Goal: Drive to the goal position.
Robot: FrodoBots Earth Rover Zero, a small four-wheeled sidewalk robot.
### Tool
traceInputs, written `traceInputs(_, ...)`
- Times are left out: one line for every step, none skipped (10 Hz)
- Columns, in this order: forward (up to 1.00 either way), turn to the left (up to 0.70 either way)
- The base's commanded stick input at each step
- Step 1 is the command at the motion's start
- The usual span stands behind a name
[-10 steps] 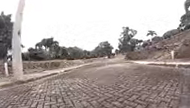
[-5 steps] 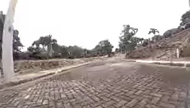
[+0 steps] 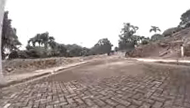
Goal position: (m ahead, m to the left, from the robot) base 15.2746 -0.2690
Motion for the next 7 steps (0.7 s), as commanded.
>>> traceInputs(1.0,0.0)
traceInputs(1.0,0.0)
traceInputs(1.0,0.0)
traceInputs(1.0,0.0)
traceInputs(1.0,0.0)
traceInputs(1.0,0.0)
traceInputs(1.0,0.0)
